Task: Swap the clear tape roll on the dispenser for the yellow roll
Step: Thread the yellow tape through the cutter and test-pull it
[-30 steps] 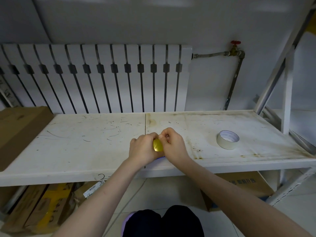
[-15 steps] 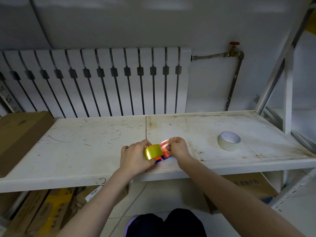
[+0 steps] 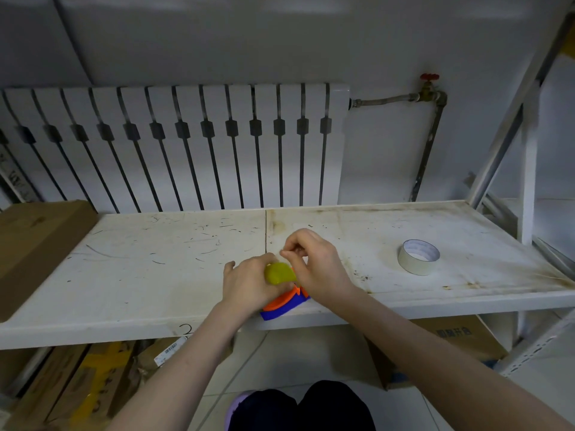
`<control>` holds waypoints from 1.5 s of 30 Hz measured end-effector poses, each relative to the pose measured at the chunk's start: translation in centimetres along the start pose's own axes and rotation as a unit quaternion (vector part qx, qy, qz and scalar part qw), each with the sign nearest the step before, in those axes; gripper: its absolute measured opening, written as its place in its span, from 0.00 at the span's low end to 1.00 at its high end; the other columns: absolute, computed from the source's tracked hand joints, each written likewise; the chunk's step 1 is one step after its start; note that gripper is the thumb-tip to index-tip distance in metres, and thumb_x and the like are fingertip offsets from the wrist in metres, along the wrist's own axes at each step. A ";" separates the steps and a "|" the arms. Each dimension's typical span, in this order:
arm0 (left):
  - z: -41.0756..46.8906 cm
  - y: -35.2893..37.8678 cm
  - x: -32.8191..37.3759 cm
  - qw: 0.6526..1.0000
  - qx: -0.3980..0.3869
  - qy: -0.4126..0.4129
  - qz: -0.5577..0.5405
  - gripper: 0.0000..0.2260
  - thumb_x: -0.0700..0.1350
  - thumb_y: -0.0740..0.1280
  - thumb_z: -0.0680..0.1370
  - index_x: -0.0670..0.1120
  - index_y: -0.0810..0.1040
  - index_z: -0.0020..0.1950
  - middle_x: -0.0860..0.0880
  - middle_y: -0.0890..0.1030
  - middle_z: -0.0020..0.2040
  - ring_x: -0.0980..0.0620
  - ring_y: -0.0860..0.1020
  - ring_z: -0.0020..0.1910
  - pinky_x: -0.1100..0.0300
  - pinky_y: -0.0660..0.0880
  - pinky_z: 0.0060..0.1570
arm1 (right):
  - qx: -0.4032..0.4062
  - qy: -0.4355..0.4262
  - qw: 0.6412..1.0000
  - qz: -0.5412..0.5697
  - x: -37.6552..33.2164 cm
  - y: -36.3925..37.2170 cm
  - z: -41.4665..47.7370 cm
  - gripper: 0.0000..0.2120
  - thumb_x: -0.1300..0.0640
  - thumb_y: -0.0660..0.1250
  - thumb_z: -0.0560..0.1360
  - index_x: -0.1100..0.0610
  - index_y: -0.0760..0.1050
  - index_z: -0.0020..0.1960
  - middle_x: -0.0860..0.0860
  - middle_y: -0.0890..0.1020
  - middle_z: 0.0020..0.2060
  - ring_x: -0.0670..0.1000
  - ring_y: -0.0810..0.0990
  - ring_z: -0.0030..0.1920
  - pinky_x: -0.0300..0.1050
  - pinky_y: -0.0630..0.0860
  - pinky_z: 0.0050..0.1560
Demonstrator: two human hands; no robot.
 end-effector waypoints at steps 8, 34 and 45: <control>0.0 -0.4 0.1 0.999 -0.044 -0.007 0.006 0.26 0.69 0.67 0.64 0.59 0.75 0.57 0.56 0.81 0.54 0.51 0.76 0.56 0.44 0.64 0.65 | 0.128 0.181 0.967 0.125 4.4 -2.3 -1.1 0.07 0.63 0.67 0.74 0.53 0.73 0.40 0.47 0.78 0.36 0.47 0.78 0.40 0.40 0.78 0.44; 0.5 0.2 -0.3 0.996 -0.061 -0.019 0.060 0.26 0.66 0.68 0.66 0.55 0.73 0.60 0.53 0.80 0.56 0.48 0.76 0.57 0.50 0.65 0.59 | 0.102 0.068 0.991 0.048 0.7 -2.9 -0.7 0.06 0.65 0.67 0.74 0.56 0.74 0.42 0.44 0.76 0.37 0.46 0.77 0.40 0.33 0.75 0.42; 0.2 -1.2 -0.6 0.997 -0.064 0.002 0.052 0.26 0.68 0.67 0.65 0.58 0.73 0.58 0.54 0.80 0.55 0.49 0.76 0.56 0.50 0.66 0.58 | 0.227 0.275 0.912 0.202 6.5 -6.7 -1.0 0.07 0.66 0.66 0.73 0.56 0.73 0.41 0.51 0.78 0.35 0.49 0.76 0.36 0.43 0.76 0.43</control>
Point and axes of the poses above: each hand's wrist, its own z-axis towards the middle knuckle, its own y-axis out of the palm, x = y × z, the point moved 5 cm from there along z, towards the middle knuckle
